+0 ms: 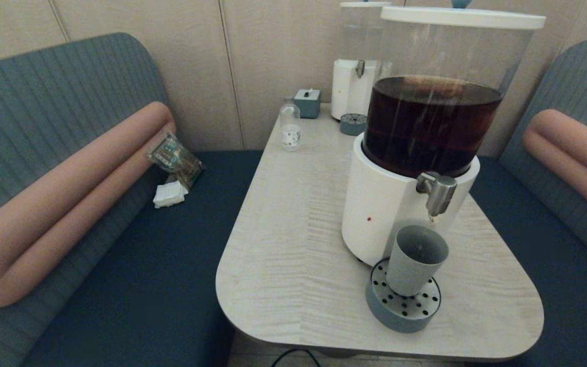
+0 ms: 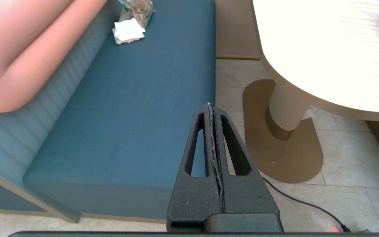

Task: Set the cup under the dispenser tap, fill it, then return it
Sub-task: Turn off the faucet

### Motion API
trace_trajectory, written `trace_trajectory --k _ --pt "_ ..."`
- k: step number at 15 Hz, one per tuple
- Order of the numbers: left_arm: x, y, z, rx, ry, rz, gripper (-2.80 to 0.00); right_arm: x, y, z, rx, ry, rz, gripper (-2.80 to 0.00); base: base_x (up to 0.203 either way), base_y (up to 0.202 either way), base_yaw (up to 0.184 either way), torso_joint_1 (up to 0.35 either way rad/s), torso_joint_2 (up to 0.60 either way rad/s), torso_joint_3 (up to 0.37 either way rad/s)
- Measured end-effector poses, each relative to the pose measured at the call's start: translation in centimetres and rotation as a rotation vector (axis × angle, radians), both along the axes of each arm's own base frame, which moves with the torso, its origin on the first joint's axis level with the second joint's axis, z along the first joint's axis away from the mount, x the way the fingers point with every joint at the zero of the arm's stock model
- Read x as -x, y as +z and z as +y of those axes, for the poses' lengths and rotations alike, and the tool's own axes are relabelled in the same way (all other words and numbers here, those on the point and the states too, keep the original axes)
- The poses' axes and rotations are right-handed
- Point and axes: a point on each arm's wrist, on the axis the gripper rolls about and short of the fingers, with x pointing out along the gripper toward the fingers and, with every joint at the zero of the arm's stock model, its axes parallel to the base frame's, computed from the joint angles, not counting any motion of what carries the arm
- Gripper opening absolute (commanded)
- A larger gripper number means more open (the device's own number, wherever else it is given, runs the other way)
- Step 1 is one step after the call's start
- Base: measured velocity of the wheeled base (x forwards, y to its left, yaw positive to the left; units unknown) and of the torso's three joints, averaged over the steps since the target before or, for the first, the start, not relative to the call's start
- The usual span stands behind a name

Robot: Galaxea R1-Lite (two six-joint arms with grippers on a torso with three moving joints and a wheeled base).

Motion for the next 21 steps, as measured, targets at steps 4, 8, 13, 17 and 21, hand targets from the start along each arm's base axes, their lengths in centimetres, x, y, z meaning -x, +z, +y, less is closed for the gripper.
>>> trace_trajectory --k 4,8,13,17,21 --pt "0.0 0.0 0.0 0.0 0.0 0.0 -2.8 3.2 -1.9 -0.3 -0.007 -0.035 -0.061 -2.8 0.0 0.0 0.0 0.0 0.0 0.0" --pt "0.0 0.0 0.0 0.0 -0.001 0.0 -2.8 5.6 -3.9 -0.4 -0.029 -0.033 -0.112 -2.8 0.0 0.0 0.0 0.0 0.0 0.0" --pt "0.0 0.0 0.0 0.0 0.0 0.0 -2.8 7.8 -6.9 -0.5 -0.034 -0.043 -0.162 -2.8 0.0 0.0 0.0 0.0 0.0 0.0" --pt "0.0 0.0 0.0 0.0 0.0 0.0 -2.8 8.4 -10.8 -0.4 -0.026 -0.06 -0.164 -2.8 0.0 0.0 0.0 0.0 0.0 0.0" --pt "0.0 0.0 0.0 0.0 0.0 0.0 -2.8 8.0 -14.4 -0.4 0.014 -0.113 -0.194 -2.8 0.0 0.0 0.0 0.0 0.0 0.0"
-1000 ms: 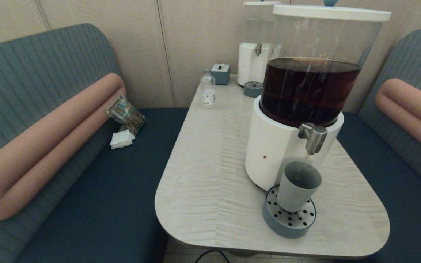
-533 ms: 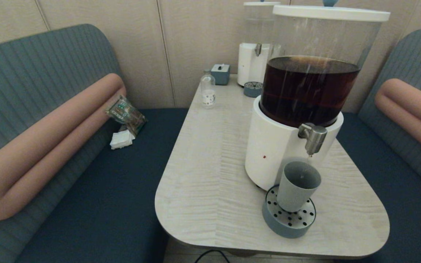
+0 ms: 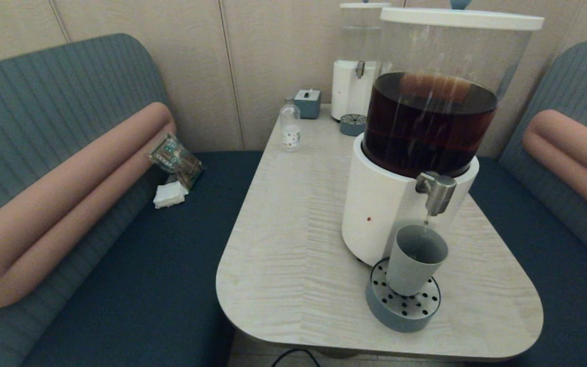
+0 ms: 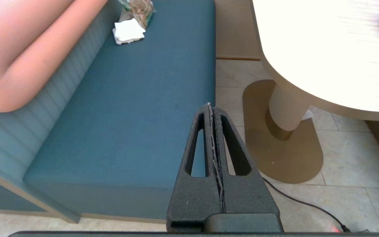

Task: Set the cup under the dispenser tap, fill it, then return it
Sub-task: Turn off the faucet

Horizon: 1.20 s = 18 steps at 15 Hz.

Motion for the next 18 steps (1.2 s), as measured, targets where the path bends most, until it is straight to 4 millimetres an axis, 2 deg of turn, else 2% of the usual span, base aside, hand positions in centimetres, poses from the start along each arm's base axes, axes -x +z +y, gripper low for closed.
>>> trace_trajectory --k 3,5,8,10,18 --pt "0.0 0.0 0.0 0.0 0.0 0.0 -2.8 -1.3 -3.5 0.0 0.058 -0.017 0.0 -2.8 0.0 0.0 0.0 0.0 0.0 0.0" --pt "0.0 0.0 0.0 0.0 0.0 0.0 -2.8 -1.8 -5.1 0.0 0.067 -0.025 0.012 -2.8 0.0 0.0 0.0 0.0 0.0 0.0" --pt "0.0 0.0 0.0 0.0 0.0 0.0 -2.8 -2.0 -7.0 -0.1 0.051 -0.062 0.164 -2.8 0.0 0.0 0.0 0.0 0.0 0.0" --pt "0.0 0.0 0.0 0.0 0.0 0.0 -2.8 -2.0 -7.3 -0.1 0.017 -0.065 0.215 -2.8 0.0 0.0 0.0 0.0 0.0 0.0" --pt "0.0 0.0 0.0 0.0 0.0 0.0 -2.8 -2.0 -7.3 -0.1 -0.01 -0.065 0.211 -2.8 0.0 0.0 0.0 0.0 0.0 0.0"
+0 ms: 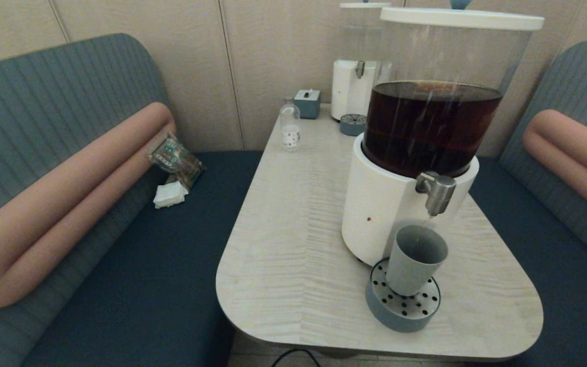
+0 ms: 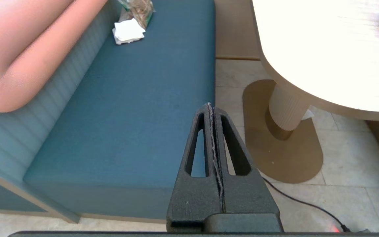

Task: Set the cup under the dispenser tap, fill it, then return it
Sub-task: Turn off the faucet

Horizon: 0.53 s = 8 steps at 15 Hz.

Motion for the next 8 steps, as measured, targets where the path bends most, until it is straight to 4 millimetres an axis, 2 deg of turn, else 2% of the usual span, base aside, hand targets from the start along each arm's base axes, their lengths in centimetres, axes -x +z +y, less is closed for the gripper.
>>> trace_trajectory --k 5,7,8 --pt "0.0 0.1 0.0 -0.008 -0.02 0.003 -2.8 0.0 0.0 0.0 0.0 0.0 0.0 -2.8 0.0 0.0 0.0 0.0 0.0 0.0" --pt "0.4 1.3 -0.1 -0.008 -0.042 -0.027 -2.8 0.0 0.0 0.0 0.0 0.0 0.0 -2.8 0.0 0.0 0.0 0.0 0.0 0.0" --pt "0.8 3.0 -0.1 -0.007 -0.063 -0.065 -2.8 0.0 0.0 0.0 0.0 0.0 0.0 -2.8 0.0 0.0 0.0 0.0 0.0 0.0"
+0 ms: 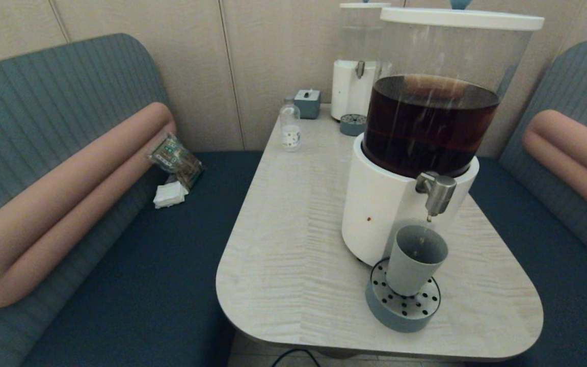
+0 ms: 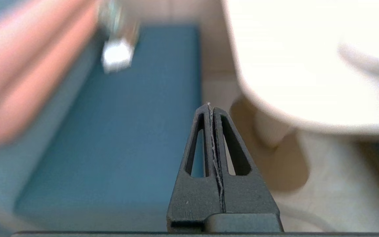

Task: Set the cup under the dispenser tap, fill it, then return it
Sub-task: Turn off the faucet

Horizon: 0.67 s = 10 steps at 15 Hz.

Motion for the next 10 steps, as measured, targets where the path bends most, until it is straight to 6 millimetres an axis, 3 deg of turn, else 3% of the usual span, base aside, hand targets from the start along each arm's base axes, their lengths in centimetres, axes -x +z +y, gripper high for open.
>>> trace_trajectory --k 2,5,8,10 --pt "0.8 5.1 -0.1 0.017 -0.037 -0.076 -2.8 0.0 0.0 0.0 0.0 0.0 0.0 -2.8 0.0 0.0 0.0 0.0 0.0 0.0" --pt "-0.2 16.1 -0.1 0.096 -0.086 -0.2 -2.8 0.0 0.0 0.0 0.0 0.0 0.0 -2.8 0.0 0.0 0.0 0.0 0.0 0.0" --pt "-5.1 25.2 -0.4 0.157 -0.161 -0.258 -2.8 0.0 0.0 0.0 0.0 0.0 0.0 -2.8 0.0 0.0 0.0 0.0 0.0 0.0" --pt "-9.1 28.1 -0.7 0.149 -0.279 -0.226 -2.8 0.0 0.0 0.0 0.0 0.0 0.0 -2.8 0.0 0.0 0.0 0.0 0.0 0.0"
